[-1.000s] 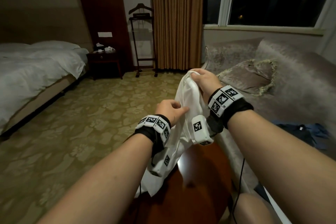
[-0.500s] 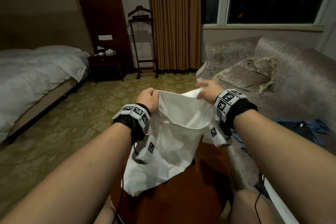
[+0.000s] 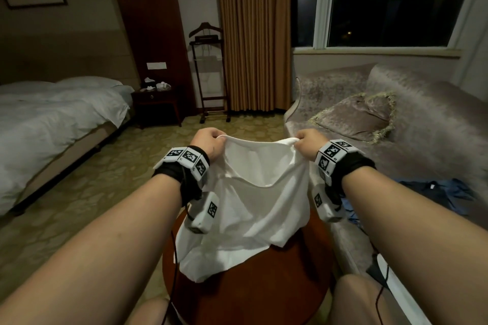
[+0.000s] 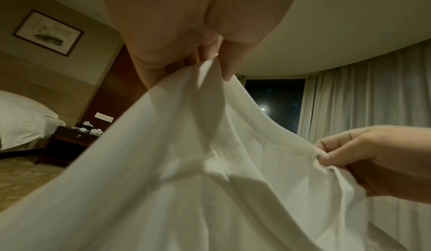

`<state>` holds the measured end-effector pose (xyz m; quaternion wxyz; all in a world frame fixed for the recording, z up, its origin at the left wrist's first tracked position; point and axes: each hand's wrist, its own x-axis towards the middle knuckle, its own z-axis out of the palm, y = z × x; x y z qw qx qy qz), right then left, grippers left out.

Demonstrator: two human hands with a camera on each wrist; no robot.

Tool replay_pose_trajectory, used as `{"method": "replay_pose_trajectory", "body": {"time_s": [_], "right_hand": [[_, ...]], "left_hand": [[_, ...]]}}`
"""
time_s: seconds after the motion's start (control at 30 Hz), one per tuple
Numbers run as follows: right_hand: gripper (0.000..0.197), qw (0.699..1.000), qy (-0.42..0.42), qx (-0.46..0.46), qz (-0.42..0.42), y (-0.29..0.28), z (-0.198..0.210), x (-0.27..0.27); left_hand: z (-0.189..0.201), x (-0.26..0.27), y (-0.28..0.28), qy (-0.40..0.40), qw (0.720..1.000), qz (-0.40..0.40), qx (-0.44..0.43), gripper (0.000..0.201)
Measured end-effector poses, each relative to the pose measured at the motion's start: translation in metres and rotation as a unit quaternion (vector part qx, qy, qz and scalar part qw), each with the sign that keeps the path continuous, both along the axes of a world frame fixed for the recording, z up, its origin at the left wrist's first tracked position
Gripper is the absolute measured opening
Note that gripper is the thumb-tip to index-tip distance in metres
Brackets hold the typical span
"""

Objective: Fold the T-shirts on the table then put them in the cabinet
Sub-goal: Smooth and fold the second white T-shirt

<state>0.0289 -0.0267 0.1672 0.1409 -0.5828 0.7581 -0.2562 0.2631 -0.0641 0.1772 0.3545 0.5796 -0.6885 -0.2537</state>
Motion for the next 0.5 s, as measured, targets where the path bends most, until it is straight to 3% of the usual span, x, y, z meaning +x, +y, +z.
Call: {"method": "replay_pose_trajectory", "body": {"time_s": [0.17, 0.37, 0.5], "right_hand": [[0.024, 0.998, -0.032, -0.004, 0.045, 0.005, 0.002, 0.015], [0.026, 0.98, 0.015, 0.152, 0.128, 0.015, -0.006, 0.036], [0.026, 0.988, 0.009, 0.088, 0.124, 0.007, -0.018, 0.044]], "left_hand": [[0.005, -0.002, 0.007, -0.002, 1.0, 0.0, 0.001, 0.02], [0.01, -0.01, 0.011, 0.008, 1.0, -0.025, -0.006, 0.016], [0.009, -0.011, 0.01, 0.003, 0.999, -0.036, -0.006, 0.016]]}}
